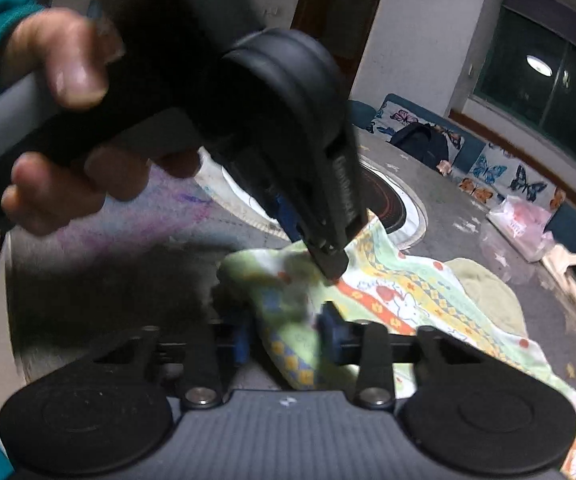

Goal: Fold clothes

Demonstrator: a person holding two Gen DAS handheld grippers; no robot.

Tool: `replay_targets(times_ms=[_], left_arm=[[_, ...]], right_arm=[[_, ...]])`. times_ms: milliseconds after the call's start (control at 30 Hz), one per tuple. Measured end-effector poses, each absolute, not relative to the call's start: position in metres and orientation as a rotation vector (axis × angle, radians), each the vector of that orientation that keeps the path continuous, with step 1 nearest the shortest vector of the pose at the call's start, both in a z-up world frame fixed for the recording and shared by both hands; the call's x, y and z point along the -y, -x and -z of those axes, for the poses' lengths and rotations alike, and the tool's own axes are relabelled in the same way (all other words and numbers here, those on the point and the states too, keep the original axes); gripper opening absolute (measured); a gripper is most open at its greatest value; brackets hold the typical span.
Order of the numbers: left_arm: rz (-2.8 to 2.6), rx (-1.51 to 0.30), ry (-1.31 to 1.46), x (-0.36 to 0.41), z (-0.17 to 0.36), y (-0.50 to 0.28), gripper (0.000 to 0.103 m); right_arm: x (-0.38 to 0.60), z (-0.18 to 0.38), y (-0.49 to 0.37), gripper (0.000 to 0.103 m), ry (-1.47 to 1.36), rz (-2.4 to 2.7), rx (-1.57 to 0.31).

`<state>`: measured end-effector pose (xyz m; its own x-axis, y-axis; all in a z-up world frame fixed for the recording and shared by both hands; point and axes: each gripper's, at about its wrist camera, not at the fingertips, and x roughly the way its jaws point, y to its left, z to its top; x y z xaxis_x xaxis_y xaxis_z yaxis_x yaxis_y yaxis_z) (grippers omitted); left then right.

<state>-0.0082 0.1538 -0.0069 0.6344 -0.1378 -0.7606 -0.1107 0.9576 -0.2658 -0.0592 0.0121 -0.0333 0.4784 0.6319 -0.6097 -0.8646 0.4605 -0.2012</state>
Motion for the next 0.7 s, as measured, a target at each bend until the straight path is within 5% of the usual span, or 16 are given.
replay_targets(times_ms=[133,367,567,700], left_arm=[[-0.006,-0.885,0.369,-0.164,0.004,0.011,0.054],[0.016,-0.898,0.551,-0.178,0.001,0.009,0.071],[0.059,-0.962,0.612,-0.168,0.013,-0.005,0.068],[0.071,-0.975,0.601,-0.159,0.021,-0.01,0.039]], right_arm=[[0.005,0.019,0.044,0.015,0.365,-0.984,-0.547],[0.032,0.003,0.029,0.013,0.181,-0.984,-0.573],[0.046,0.002,0.03,0.013,0.127,-0.982,-0.573],[0.048,0.006,0.029,0.013,0.126,-0.991,-0.586]])
